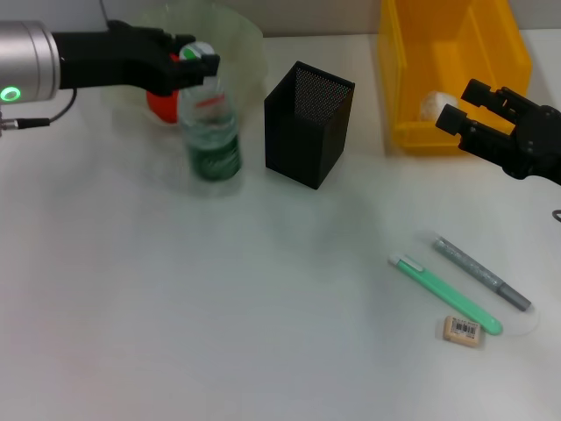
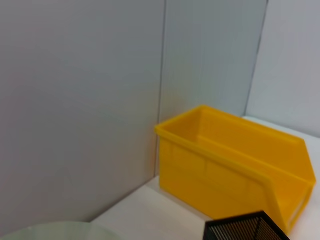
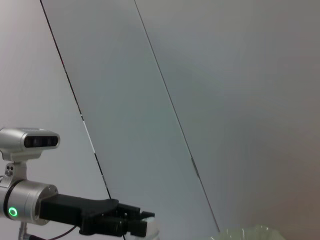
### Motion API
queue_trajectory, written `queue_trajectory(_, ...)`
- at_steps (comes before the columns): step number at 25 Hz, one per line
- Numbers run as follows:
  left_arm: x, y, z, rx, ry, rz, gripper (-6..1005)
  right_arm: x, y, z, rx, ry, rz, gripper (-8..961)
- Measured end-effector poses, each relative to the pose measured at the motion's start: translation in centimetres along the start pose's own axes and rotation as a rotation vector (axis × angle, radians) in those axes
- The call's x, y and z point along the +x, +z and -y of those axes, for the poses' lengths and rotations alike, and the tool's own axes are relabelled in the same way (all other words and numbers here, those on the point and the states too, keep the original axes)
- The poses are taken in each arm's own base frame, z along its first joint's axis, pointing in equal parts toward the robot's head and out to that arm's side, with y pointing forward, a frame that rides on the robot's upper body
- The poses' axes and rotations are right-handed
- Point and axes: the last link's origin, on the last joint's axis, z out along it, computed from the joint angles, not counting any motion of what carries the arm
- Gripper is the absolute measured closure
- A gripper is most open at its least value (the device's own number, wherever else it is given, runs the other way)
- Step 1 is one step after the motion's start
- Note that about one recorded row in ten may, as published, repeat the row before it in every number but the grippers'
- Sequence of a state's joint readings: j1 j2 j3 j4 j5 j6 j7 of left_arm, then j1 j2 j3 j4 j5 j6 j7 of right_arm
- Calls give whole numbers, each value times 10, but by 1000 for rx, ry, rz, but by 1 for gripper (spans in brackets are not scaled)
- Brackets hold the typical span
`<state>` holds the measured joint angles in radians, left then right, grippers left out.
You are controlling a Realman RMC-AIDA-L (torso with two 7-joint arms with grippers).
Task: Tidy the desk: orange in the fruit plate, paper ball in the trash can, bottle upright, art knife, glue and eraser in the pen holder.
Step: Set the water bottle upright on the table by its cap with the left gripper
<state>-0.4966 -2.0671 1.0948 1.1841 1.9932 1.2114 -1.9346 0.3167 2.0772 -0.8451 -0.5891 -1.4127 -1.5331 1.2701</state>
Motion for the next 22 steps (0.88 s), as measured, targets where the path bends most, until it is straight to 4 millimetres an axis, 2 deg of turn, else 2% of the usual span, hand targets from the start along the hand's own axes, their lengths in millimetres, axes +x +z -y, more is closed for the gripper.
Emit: queue_trajectory(22,0,-5,5,8,22,-20,483,-1,1,-1,-10,-1,4,171)
